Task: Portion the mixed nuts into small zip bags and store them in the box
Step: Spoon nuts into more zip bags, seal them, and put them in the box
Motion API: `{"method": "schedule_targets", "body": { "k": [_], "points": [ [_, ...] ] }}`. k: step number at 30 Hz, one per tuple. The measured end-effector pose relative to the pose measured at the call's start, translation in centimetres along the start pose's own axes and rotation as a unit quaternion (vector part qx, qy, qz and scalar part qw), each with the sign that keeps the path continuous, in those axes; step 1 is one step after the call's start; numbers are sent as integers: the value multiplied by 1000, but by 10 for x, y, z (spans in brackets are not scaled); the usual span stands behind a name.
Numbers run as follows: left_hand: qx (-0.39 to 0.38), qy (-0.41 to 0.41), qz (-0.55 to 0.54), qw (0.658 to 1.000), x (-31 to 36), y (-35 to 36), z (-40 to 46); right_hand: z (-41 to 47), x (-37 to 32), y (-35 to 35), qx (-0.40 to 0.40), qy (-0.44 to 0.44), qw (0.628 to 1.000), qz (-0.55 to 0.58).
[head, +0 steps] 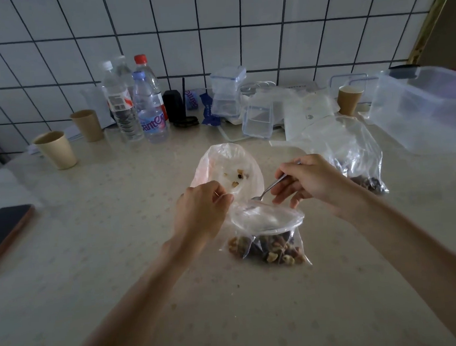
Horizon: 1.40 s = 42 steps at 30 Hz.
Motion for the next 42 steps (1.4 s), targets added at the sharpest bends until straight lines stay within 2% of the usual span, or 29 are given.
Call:
{"method": "schedule_targets", "body": {
  "k": [7,14,22,26,31,35,36,38,40,42],
  "points": [
    [0,-31,-62,998,-7,7,0,15,36,10,-48,131,988,66],
    [6,-43,-101,994,-7,3,0,17,50,9,-60,196,970,132],
    [10,-30,-131,991,-6,-1,2,15,45,-1,-49,163,973,155],
    [20,0,-102,995,-3,-11,0,17,35,-11,-33,128,976,172],
    [83,44,-139,986,8,-41,10,24,20,-17,-8,90,979,185],
    [157,60,-60,984,8,-54,30,29,14,-2,-7,79,980,182],
    [153,45,-21,987,4,-49,36,30,13,2,-8,77,981,179],
    [80,-10,43,996,-9,-29,50,31,12,10,-7,73,984,161],
    [-14,-83,37,996,-24,-2,55,32,14,15,-7,70,989,134],
    [-55,-121,12,991,-31,16,56,32,17,17,-5,68,992,109]
  ]
}}
Point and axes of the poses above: each hand's wrist, its own z-axis towards the middle knuckle, its own y-axis out of the palm, x = y × z, the point moved 9 cm from there along z, towards the middle knuckle, and after that the axes turned 14 degrees about x, right-handed, at the moved point
